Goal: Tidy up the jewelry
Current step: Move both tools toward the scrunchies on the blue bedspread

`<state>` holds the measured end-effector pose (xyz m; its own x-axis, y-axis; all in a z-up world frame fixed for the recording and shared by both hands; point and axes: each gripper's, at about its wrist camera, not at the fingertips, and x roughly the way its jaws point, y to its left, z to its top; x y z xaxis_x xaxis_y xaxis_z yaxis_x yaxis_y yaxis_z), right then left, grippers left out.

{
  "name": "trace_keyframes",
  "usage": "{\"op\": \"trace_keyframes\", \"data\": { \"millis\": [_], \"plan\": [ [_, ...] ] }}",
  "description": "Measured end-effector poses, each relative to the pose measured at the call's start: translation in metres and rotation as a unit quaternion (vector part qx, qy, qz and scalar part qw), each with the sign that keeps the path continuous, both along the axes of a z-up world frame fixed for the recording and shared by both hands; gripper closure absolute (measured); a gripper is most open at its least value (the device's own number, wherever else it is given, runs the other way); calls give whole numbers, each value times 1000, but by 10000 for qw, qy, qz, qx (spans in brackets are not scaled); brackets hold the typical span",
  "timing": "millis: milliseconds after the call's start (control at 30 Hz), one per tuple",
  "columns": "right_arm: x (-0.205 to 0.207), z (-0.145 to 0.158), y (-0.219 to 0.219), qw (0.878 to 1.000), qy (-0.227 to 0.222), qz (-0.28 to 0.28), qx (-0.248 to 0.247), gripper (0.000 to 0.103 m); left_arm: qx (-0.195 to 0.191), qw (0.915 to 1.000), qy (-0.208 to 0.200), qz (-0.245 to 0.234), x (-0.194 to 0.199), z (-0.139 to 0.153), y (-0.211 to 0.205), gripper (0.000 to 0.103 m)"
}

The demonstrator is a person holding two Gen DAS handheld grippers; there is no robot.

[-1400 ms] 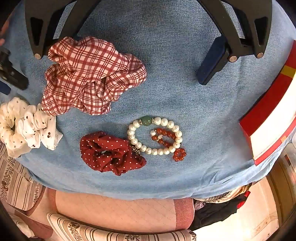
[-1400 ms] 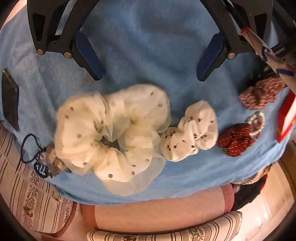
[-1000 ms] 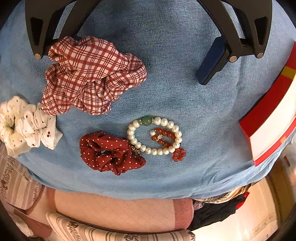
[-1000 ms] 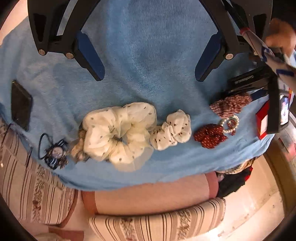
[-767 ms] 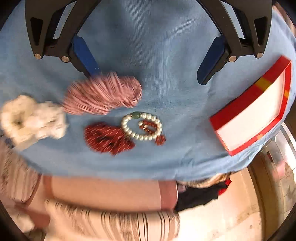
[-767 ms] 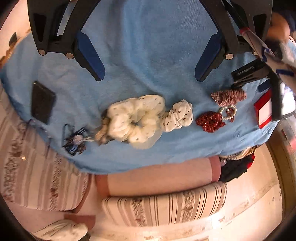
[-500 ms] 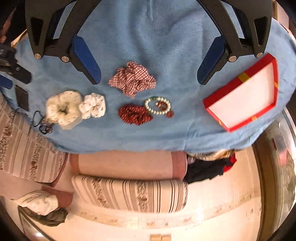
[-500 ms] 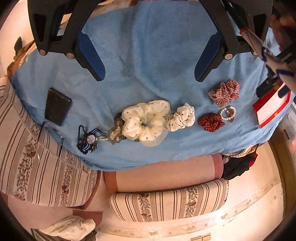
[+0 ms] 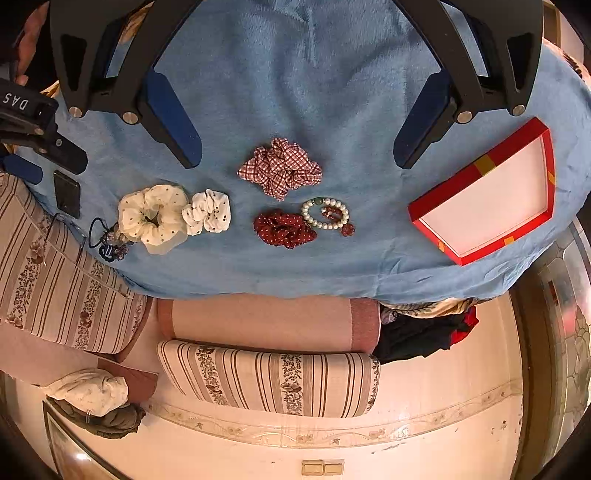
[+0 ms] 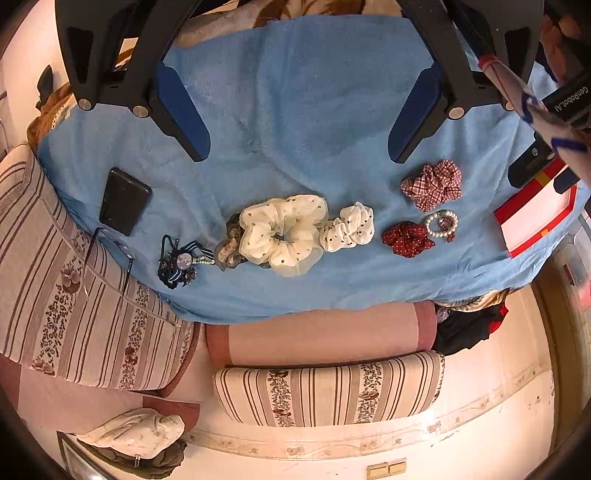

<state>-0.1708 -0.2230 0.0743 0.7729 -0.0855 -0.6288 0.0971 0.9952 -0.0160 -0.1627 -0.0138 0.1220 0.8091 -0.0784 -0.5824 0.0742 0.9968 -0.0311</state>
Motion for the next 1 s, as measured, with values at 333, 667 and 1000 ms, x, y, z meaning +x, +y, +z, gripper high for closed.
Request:
{"op": "trace_keyframes", "data": {
  "millis": [333,667,1000],
  "plan": [
    [-6,1,2,10000,-26,83,24,4,107,9999,0,-30,-12,4,-5,0],
    [14,-17,-15,9992,180,35,344,11,34,9992,333,-228,10,-15,4,0],
    [43,-36,-44,9980,324,-178,518,12,-633,9903,1177,-387,78,-58,28,42]
  ]
}}
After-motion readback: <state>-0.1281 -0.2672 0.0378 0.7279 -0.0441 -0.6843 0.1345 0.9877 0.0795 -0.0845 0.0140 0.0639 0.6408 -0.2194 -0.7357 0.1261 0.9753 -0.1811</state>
